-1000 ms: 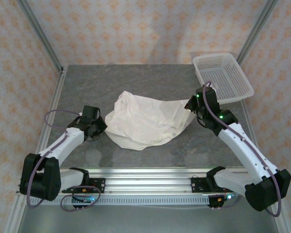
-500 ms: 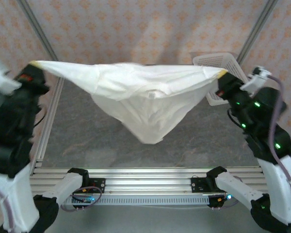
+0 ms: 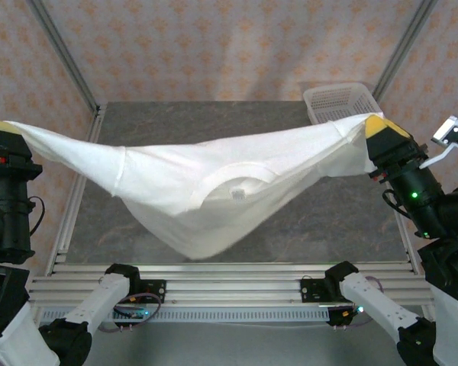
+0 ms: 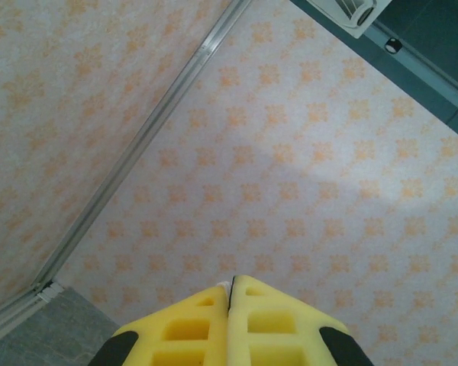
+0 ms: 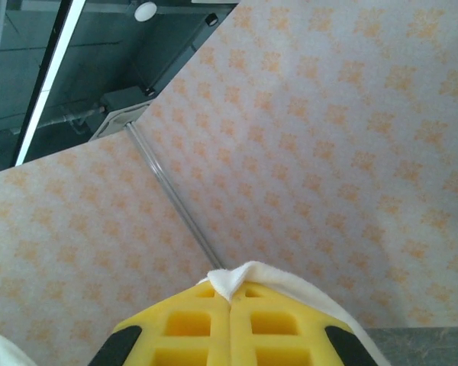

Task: Fold the inside-out t-shirt
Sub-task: Flatten out the T-shirt at the center of the table.

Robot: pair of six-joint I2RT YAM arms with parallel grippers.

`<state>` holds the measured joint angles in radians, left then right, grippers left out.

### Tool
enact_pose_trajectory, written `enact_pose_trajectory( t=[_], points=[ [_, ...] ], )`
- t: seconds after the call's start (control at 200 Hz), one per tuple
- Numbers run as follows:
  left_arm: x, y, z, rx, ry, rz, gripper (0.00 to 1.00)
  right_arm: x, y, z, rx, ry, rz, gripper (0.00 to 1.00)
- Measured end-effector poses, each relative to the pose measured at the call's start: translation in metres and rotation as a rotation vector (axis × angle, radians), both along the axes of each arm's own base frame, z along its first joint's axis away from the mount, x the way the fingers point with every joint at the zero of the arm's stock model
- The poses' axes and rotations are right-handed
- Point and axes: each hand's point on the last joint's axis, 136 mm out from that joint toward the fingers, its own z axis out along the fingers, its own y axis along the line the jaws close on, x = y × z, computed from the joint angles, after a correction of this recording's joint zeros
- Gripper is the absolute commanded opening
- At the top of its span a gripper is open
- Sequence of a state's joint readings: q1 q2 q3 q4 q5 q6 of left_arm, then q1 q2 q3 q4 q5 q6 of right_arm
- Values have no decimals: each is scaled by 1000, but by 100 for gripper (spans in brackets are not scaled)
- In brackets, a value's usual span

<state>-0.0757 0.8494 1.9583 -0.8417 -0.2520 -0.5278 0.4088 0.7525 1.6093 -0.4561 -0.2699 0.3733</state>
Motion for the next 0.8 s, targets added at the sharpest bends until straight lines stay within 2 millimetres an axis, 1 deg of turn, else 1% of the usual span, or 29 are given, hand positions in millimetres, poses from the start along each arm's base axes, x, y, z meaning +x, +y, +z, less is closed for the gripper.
enact_pose_trajectory(
  t=[0.065, 0.1, 0.14, 0.205, 0.22, 0.245, 0.25, 0.275, 0.29, 0.31, 0.325, 0.34, 0.36, 0.385, 0.39, 0.395, 0.405, 0.425, 0.47, 0.485, 0.505, 0.545, 0.585, 0.621, 0.666, 0.701, 0.746, 0.776, 0.801],
  points=[
    [11, -1, -5, 5, 27, -1, 0, 15, -1, 1, 7, 28, -37, 0],
    [22, -2, -9, 7, 51, -3, 0, 28, -2, 0, 10, 58, -66, 0],
    [39, -4, -16, 11, 88, -7, 0, 45, -1, -3, 10, 96, -97, 0],
    [77, -8, -32, 16, 169, -12, 0, 82, 5, -16, 7, 182, -150, 0],
    [88, -9, -38, 18, 194, -12, 0, 95, 8, -23, 1, 212, -165, 0],
    [104, -10, -47, 21, 228, -12, 0, 111, 11, -30, -5, 245, -184, 0],
    [111, -10, -50, 21, 243, -12, 0, 118, 13, -34, -8, 260, -190, 0],
    [127, -12, -60, 24, 278, -13, 0, 133, 16, -42, -15, 293, -207, 0],
    [141, -12, -68, 26, 307, -11, 0, 149, 21, -52, -24, 329, -221, 0],
    [154, -13, -78, 27, 337, -9, 0, 162, 24, -61, -33, 356, -236, 0],
    [170, -13, -90, 26, 373, -5, 0, 176, 27, -71, -41, 387, -248, 0],
    [178, -13, -96, 25, 391, -3, 0, 189, 31, -80, -51, 414, -259, 0],
    [196, -12, -110, 22, 431, 3, 0, 203, 34, -90, -58, 446, -272, 0],
    [213, -10, -124, 15, 466, 11, 0, 223, 38, -103, -69, 482, -288, 0],
    [216, -10, -127, 14, 473, 12, 0, 230, 40, -110, -72, 499, -289, 0],
    [224, -9, -133, 11, 490, 13, 1, 233, 41, -113, -74, 507, -291, 0],
    [229, -9, -138, 9, 502, 16, 3, 242, 42, -119, -79, 524, -298, 1],
    [246, -6, -153, 2, 541, 23, 10, 260, 46, -135, -90, 566, -310, 7],
    [283, -1, -190, -19, 626, 34, 32, 299, 50, -170, -112, 657, -336, 36],
    [292, 1, -200, -22, 651, 36, 38, 312, 52, -182, -114, 687, -340, 44],
    [308, 5, -217, -37, 689, 42, 45, 329, 51, -196, -126, 718, -350, 52],
    [336, 10, -249, -61, 752, 40, 56, 358, 53, -221, -141, 776, -355, 60],
    [359, 15, -277, -87, 799, 32, 65, 386, 55, -243, -153, 824, -354, 63],
    [372, 19, -300, -109, 833, 24, 69, 405, 56, -257, -164, 860, -346, 64],
    [381, 23, -325, -139, 876, 15, 72, 421, 57, -266, -175, 882, -336, 67],
    [384, 24, -335, -153, 894, 6, 73, 429, 58, -269, -181, 887, -321, 68],
    [384, 25, -337, -165, 896, -5, 73, 428, 59, -271, -192, 900, -302, 68],
    [382, 25, -331, -169, 881, -13, 72, 423, 60, -273, -204, 921, -287, 68],
    [378, 23, -322, -170, 858, -25, 72, 416, 62, -270, -208, 929, -269, 68]
  ],
)
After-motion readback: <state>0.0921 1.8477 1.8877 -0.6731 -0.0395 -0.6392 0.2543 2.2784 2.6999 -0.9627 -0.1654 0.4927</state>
